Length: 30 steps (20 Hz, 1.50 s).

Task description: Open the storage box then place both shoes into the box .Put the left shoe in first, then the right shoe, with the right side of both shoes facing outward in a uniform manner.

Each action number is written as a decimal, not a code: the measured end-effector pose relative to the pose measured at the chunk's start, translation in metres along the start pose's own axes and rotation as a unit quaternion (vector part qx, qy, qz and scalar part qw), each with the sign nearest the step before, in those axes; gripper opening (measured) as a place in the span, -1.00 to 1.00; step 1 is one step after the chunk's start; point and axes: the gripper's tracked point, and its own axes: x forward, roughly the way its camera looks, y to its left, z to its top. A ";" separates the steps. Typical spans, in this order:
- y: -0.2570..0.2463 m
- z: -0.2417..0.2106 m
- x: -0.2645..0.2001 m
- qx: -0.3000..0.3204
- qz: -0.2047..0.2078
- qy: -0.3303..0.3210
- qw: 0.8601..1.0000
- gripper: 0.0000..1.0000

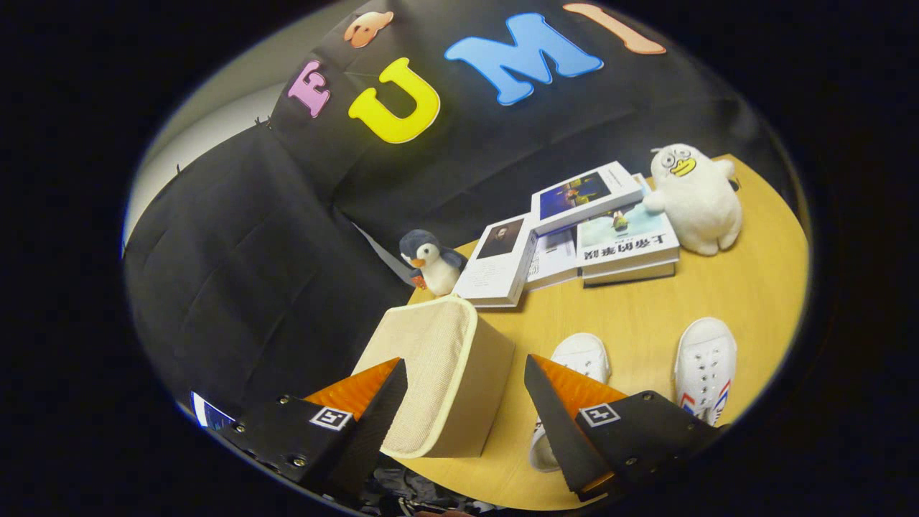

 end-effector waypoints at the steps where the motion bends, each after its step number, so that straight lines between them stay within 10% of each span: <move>1: 0.002 -0.008 0.009 0.006 0.007 0.012 1.000 0.98; 13: 0.023 -0.058 0.092 0.165 0.091 0.116 0.975 0.87; 22: 0.037 -0.034 0.082 0.201 0.132 0.107 0.965 -0.76; 30: 0.085 -0.004 0.061 0.173 0.170 0.094 0.966 -0.76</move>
